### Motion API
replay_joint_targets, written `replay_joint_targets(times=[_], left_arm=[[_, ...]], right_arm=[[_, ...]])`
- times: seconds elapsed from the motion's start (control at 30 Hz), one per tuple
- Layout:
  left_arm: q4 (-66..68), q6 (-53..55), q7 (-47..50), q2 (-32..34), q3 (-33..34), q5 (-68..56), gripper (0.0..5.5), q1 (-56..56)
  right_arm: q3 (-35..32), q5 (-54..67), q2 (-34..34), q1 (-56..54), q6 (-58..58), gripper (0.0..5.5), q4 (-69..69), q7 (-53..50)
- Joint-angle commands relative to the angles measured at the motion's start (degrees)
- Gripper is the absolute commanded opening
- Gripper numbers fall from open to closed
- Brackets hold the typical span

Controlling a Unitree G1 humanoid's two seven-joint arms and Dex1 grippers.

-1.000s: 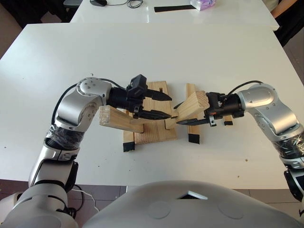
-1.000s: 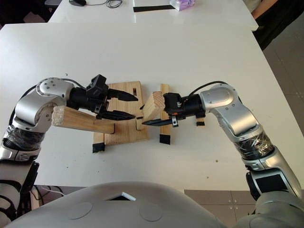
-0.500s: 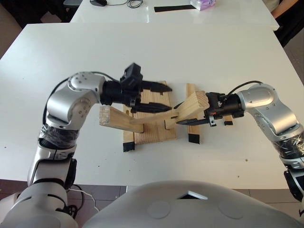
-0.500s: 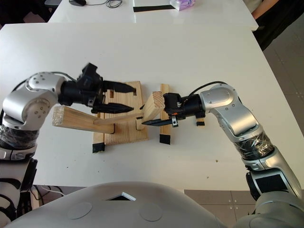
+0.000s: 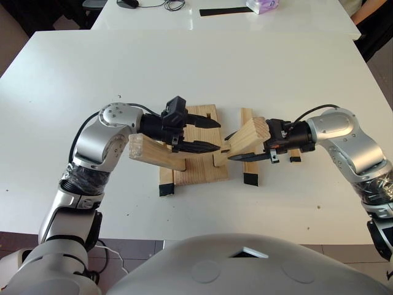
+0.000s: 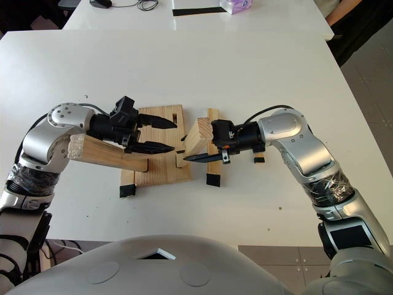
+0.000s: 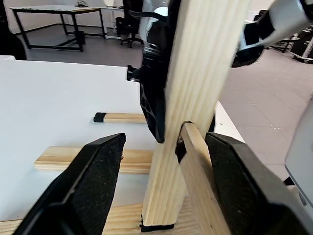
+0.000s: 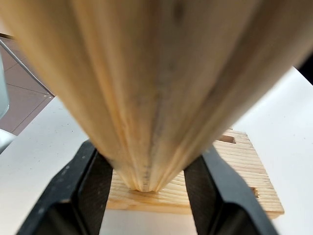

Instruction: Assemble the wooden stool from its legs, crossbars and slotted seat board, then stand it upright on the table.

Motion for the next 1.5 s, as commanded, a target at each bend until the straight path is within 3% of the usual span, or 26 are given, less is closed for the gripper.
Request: replay_joint_targets(times=[0.03, 0.13, 0.23, 0.37, 0.5, 0.6, 0.8, 1.13, 1.5], left_arm=[[-2.09, 7.91, 10.39, -2.74, 8.26, -6.30, 3.04, -4.46], [-0.64, 9.81, 21.08, -4.64, 15.18, -7.24, 3.04, -9.09], [1.01, 5.23, 25.72, -0.94, 18.36, -0.55, 3.22, -8.39], [-3.66, -0.79, 23.28, 6.67, 20.60, 6.74, 3.75, 5.58], [-7.07, -7.92, 20.37, 9.04, 25.22, 9.76, 4.30, 21.73], [-6.12, -13.12, 15.08, 10.83, 27.24, 10.08, 4.30, 28.45], [-6.49, -17.59, 4.17, 15.79, 26.83, 8.36, 4.30, 32.87], [-14.56, -9.85, 2.10, 15.52, 21.47, 1.22, 4.30, 28.51], [-15.53, -6.77, 2.39, 14.08, 18.22, -1.09, 2.67, 24.04]], right_arm=[[4.54, -9.03, -2.03, 3.71, 2.81, 2.04, 2.56, -0.72], [4.12, -8.59, -2.26, 3.59, 3.14, 2.04, 2.00, -0.77], [3.47, -8.01, -2.79, 3.95, 3.60, 2.04, 0.95, -1.00], [1.65, -6.59, -4.42, 5.44, 4.54, 2.04, -1.01, -1.67], [-1.22, -5.12, -7.01, 8.25, 5.27, 2.04, -3.22, -2.15], [-2.96, -4.72, -8.23, 10.14, 5.30, 2.04, -3.82, -2.36], [-4.07, -5.03, -8.61, 11.41, 5.65, 2.04, -4.40, -2.56], [-2.11, -6.26, -7.79, 9.90, 5.22, 2.04, -3.10, -2.08], [-0.32, -6.88, -7.51, 8.32, 4.83, 2.04, -2.28, -1.37]])
